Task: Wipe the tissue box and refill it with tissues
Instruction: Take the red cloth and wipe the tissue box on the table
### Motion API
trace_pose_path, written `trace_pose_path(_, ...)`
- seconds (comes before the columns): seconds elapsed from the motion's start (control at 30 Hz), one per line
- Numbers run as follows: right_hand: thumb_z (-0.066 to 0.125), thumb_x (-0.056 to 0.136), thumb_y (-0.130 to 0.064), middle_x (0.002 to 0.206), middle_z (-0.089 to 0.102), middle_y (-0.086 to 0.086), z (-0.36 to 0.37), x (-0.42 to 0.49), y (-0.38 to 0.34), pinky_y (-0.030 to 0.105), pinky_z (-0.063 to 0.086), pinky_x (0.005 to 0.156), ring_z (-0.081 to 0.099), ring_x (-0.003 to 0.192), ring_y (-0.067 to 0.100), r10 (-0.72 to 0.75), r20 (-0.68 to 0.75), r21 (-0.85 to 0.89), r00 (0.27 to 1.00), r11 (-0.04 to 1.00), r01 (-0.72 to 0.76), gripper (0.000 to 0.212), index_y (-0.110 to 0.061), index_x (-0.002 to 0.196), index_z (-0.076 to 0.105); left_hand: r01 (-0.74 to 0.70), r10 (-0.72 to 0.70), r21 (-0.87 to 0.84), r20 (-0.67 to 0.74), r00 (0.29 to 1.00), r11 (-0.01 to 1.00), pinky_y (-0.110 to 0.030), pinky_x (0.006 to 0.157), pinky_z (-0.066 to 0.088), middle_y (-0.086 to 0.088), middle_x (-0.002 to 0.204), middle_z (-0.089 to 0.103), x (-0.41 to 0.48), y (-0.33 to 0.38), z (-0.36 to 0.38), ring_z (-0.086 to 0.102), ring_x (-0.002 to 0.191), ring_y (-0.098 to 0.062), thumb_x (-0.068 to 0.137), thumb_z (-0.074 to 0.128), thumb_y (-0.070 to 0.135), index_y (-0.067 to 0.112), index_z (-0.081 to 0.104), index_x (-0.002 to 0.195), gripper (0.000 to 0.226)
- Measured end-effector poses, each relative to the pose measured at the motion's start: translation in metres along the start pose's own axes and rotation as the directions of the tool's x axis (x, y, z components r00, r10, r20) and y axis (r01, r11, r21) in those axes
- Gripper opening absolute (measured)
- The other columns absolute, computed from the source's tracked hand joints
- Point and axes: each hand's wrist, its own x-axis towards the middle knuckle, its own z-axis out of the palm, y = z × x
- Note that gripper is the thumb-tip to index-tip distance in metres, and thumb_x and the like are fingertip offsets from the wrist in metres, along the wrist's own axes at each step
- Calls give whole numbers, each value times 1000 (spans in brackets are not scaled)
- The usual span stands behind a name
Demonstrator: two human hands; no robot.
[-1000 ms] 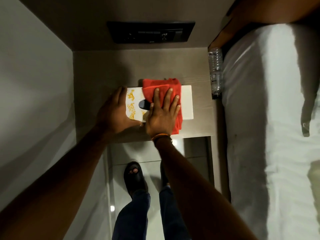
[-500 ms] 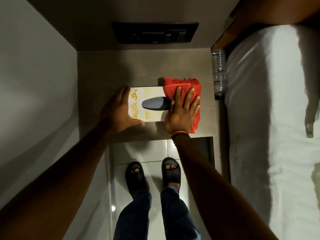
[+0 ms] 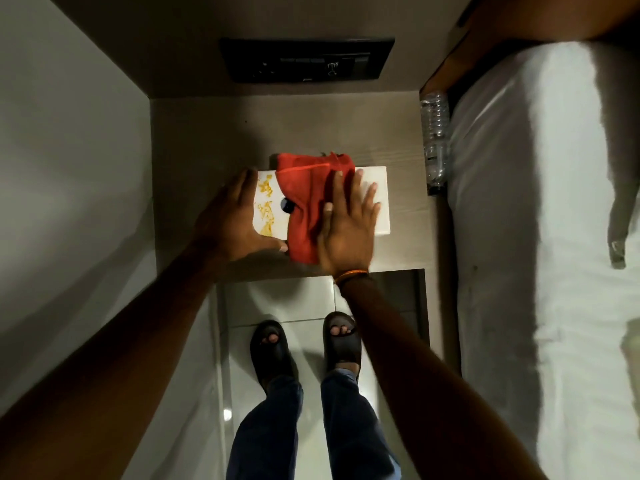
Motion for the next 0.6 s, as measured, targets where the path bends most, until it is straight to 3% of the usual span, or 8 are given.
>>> trace_pose_path(0.1, 30, 106, -31, 169, 17, 17, -25, 18, 52, 61, 18, 123, 9, 154, 48, 11, 3, -14, 1000, 1000, -11, 57, -15, 161, 27, 8, -5, -108, 28, 1000, 994, -45, 122, 27, -10, 171, 10, -2, -1, -2, 21, 154, -32, 61, 92, 56, 16, 1, 163, 142)
trace_pose_path(0.23, 35, 108, -24, 169, 16, 19, -34, 41, 76, 64, 22, 121, 10, 155, 46, -122, 115, -57, 986, 990, 129, 55, -9, 160, 29, -95, 98, 23, -295, 951, 995, -43, 125, 25, -16, 169, 19, 0, 30, 0, 21, 155, -34, 91, 66, 51, 5, 19, 160, 95)
trace_pose_path(0.27, 36, 108, -23, 169, 15, 19, -33, 44, 76, 64, 21, 121, 11, 155, 45, -133, 124, -57, 983, 988, 141, 55, -7, 160, 28, -133, 153, 83, -321, 935, 988, -43, 126, 22, -18, 168, 22, 3, 43, 3, 21, 156, -34, 95, 56, 51, 3, 22, 160, 87)
trace_pose_path(0.37, 36, 107, -25, 171, 10, 16, -28, 45, 73, 62, 18, 123, 7, 157, 40, -131, 144, -68, 981, 988, 142, 59, -7, 162, 21, -271, 316, 235, -181, 931, 933, -46, 129, 16, -18, 169, 15, 17, 83, 22, 12, 158, -32, 99, 37, 50, 4, 16, 161, 80)
trace_pose_path(0.47, 33, 107, -29, 171, 9, 14, -25, 43, 75, 61, 18, 123, 5, 157, 39, -155, 147, -54, 977, 985, 164, 60, -7, 162, 19, -287, 331, 351, -71, 941, 891, -47, 129, 11, -16, 171, 1, 25, 109, 51, 1, 159, -30, 102, 31, 52, 6, 3, 162, 81)
trace_pose_path(0.6, 28, 107, -33, 171, 8, 13, -25, 43, 76, 60, 18, 124, 4, 158, 38, -154, 145, -44, 977, 986, 162, 62, -9, 163, 17, -221, 289, 357, -148, 946, 907, -49, 128, 11, -16, 171, 2, 27, 111, 73, 2, 159, -31, 103, 26, 50, 5, 2, 162, 78)
